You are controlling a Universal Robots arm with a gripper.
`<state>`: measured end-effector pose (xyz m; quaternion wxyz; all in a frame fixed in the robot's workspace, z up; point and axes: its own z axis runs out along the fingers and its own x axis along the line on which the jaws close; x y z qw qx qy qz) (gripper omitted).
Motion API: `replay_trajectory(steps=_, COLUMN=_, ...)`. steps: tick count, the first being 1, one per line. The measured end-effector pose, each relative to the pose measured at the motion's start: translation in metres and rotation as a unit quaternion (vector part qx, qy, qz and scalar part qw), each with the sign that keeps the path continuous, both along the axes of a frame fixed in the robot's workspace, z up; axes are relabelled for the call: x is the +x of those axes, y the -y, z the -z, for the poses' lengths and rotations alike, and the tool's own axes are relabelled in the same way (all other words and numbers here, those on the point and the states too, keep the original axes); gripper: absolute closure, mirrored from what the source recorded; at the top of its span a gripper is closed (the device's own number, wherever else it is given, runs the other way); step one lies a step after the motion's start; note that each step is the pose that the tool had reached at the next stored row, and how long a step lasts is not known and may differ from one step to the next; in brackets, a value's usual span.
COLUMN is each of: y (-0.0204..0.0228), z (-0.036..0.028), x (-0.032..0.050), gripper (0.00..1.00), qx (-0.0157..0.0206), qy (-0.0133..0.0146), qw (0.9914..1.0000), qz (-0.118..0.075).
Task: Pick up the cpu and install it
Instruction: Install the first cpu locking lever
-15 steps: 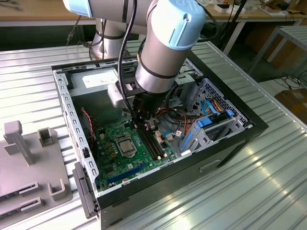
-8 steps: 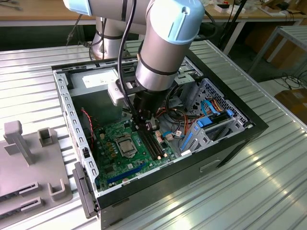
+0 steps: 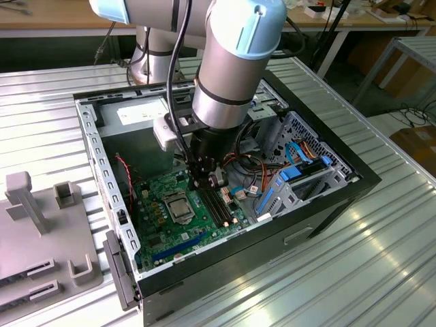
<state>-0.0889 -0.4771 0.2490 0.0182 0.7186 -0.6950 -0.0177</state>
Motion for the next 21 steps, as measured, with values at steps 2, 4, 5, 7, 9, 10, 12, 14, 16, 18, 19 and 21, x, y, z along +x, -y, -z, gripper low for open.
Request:
replay_trajectory(steps=2, y=0.0000, z=0.0009, x=0.0000, gripper=0.89, qx=-0.0012, qy=0.0007, qw=1.00000, qz=0.000)
replay_trajectory(steps=4, y=0.0000, z=0.0022, x=0.0000, gripper=0.89, qx=-0.0021, qy=0.0020, qw=1.00000, qz=0.000)
replay_trajectory(steps=5, y=0.0001, z=0.0025, x=0.0000, gripper=0.89, qx=-0.0025, qy=0.0026, qw=0.99999, qz=0.000)
replay_trajectory(steps=7, y=0.0000, z=0.0033, x=0.0000, gripper=0.89, qx=-0.0030, qy=0.0040, qw=0.99999, qz=0.000)
replay_trajectory(steps=9, y=0.0001, z=0.0044, x=0.0000, gripper=0.89, qx=-0.0041, qy=0.0056, qw=0.99998, qz=0.000)
replay_trajectory(steps=10, y=0.0001, z=0.0048, x=0.0000, gripper=0.89, qx=-0.0045, qy=0.0061, qw=0.99997, qz=0.000)
replay_trajectory(steps=12, y=0.0001, z=0.0055, x=-0.0001, gripper=0.89, qx=-0.0051, qy=0.0071, qw=0.99996, qz=0.000)
replay_trajectory(steps=14, y=0.0002, z=0.0059, x=-0.0002, gripper=0.89, qx=-0.0056, qy=0.0079, qw=0.99995, qz=0.000)
replay_trajectory(steps=16, y=0.0002, z=0.0064, x=-0.0007, gripper=0.89, qx=-0.0059, qy=0.0086, qw=0.99995, qz=0.000)
replay_trajectory(steps=18, y=0.0004, z=0.0071, x=-0.0015, gripper=0.89, qx=-0.0061, qy=0.0098, qw=0.99993, qz=0.000)
replay_trajectory(steps=19, y=0.0005, z=0.0075, x=-0.0021, gripper=0.89, qx=-0.0061, qy=0.0107, qw=0.99992, qz=0.000)
replay_trajectory(steps=21, y=0.0007, z=0.0082, x=-0.0032, gripper=0.89, qx=-0.0062, qy=0.0124, qw=0.99990, qz=0.000)
